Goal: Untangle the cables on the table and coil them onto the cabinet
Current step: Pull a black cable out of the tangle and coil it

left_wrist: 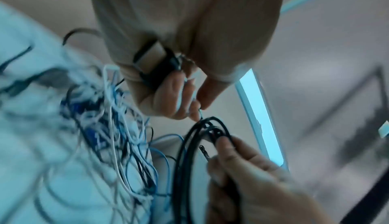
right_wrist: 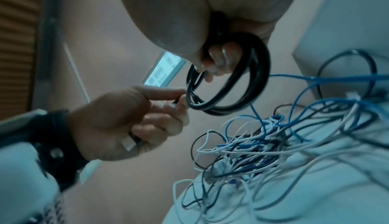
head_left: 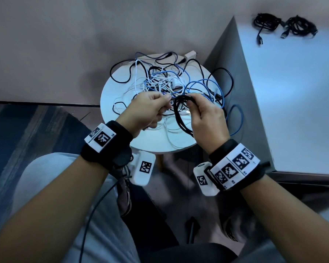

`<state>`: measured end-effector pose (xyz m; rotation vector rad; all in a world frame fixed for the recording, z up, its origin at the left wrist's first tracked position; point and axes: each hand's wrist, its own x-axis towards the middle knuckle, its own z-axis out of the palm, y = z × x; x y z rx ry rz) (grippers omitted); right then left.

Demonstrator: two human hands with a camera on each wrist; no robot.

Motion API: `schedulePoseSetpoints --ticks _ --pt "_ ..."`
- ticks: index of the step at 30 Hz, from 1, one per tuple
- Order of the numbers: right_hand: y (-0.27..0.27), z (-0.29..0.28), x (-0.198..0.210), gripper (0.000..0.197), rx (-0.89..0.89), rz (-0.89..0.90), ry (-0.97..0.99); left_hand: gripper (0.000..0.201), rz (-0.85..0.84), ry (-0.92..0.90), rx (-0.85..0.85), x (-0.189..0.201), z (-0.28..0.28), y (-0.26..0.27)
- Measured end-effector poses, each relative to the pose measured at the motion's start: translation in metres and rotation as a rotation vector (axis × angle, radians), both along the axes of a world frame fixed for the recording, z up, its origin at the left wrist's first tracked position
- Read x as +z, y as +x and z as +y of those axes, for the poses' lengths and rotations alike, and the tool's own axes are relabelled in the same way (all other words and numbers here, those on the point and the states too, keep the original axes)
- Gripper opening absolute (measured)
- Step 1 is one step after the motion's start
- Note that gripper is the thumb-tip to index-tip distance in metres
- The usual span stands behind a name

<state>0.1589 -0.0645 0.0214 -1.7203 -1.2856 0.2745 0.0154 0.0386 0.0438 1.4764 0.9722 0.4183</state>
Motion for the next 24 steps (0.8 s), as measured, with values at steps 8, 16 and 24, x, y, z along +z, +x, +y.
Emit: schedulePoseSetpoints --ticks 8,16,24 --pt "0.005 0.002 -0.008 0.022 -0.032 -0.099 0.067 0.020 -0.142 -0.333 -0.129 0.012 -0.004 -0.005" --pt "0.008 0.002 0.000 0.018 0.008 0.232 -0.121 0.017 -0.157 -0.138 -0.134 0.009 -0.012 0.000" --pt "0.011 0.006 0.015 0.030 0.169 0.862 -0.188 0.032 -0.024 0.211 -0.132 -0.014 -0.013 0.008"
